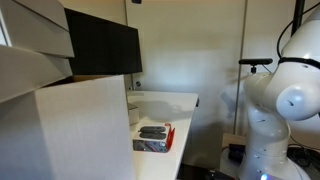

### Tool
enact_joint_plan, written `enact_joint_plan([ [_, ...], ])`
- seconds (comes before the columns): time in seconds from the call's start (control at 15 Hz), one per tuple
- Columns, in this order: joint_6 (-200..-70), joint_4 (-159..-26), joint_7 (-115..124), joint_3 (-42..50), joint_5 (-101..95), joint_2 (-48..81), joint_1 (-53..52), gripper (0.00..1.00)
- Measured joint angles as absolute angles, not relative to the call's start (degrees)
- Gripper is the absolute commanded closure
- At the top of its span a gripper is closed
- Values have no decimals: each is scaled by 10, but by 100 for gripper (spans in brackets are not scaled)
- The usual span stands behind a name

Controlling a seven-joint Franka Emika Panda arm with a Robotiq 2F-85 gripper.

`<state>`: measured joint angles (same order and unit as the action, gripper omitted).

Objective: Pick up the two box and put them on the table

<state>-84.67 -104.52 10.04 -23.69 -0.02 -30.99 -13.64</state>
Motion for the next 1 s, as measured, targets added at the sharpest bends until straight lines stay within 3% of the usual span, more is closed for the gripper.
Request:
enact_joint_plan([
  [0.2, -805, -969, 94, -239, -8, -258, -136, 0],
  [1.0, -903, -767, -35, -286, -7, 4, -227, 0],
])
